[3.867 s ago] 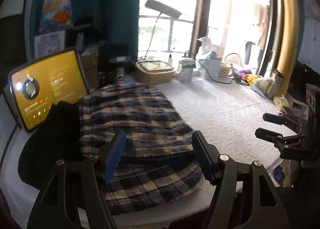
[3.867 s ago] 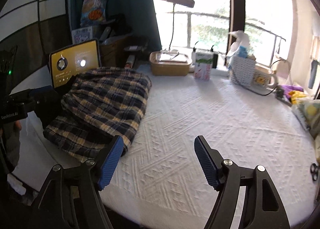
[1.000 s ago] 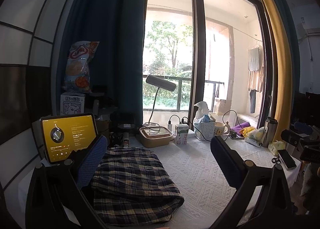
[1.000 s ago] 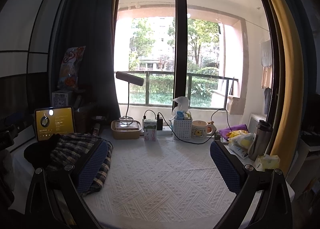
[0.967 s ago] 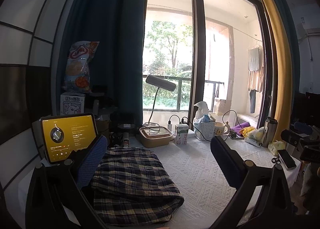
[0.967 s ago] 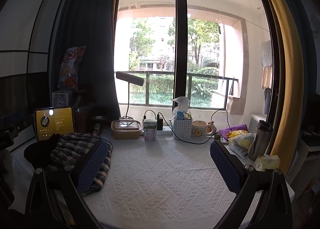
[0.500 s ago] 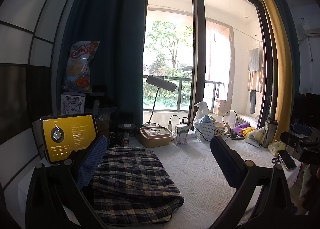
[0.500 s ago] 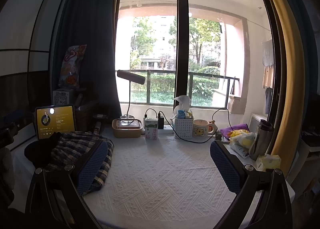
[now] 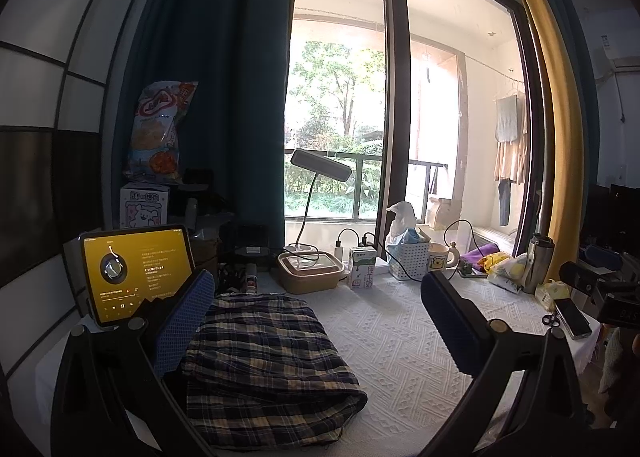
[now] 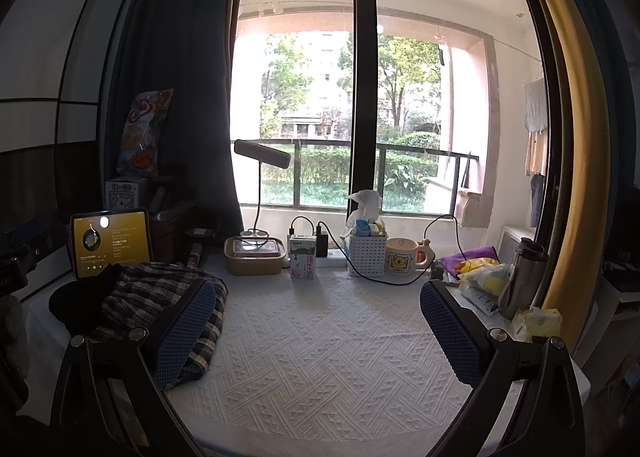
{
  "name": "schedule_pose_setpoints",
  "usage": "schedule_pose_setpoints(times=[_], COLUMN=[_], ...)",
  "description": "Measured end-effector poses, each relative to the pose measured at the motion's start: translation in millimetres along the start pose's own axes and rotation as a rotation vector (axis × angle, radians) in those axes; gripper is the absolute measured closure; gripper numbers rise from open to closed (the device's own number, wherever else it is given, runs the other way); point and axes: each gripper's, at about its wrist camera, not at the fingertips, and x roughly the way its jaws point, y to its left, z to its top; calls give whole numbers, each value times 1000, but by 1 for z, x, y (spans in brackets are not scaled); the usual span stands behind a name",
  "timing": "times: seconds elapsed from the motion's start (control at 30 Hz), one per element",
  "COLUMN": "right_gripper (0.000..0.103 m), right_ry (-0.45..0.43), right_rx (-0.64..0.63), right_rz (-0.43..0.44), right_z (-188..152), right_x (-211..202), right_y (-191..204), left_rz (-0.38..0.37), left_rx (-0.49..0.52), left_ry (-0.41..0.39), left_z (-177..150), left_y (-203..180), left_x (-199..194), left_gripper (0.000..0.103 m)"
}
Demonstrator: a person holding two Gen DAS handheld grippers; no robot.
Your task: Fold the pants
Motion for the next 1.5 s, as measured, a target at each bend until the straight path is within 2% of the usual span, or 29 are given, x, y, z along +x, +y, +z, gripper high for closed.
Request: schedule_pose_setpoints(times=[1.5], right_gripper=[0], right_ry=[1], right_rx=[0], right_rz=[-2], right_z=[0], right_x=[0], right_y=[1], left_rz=[-8], left_rx=[-3], left_ry=[12], left_z=[-3], left_y=[-3], left_x=[0], left_gripper=[1])
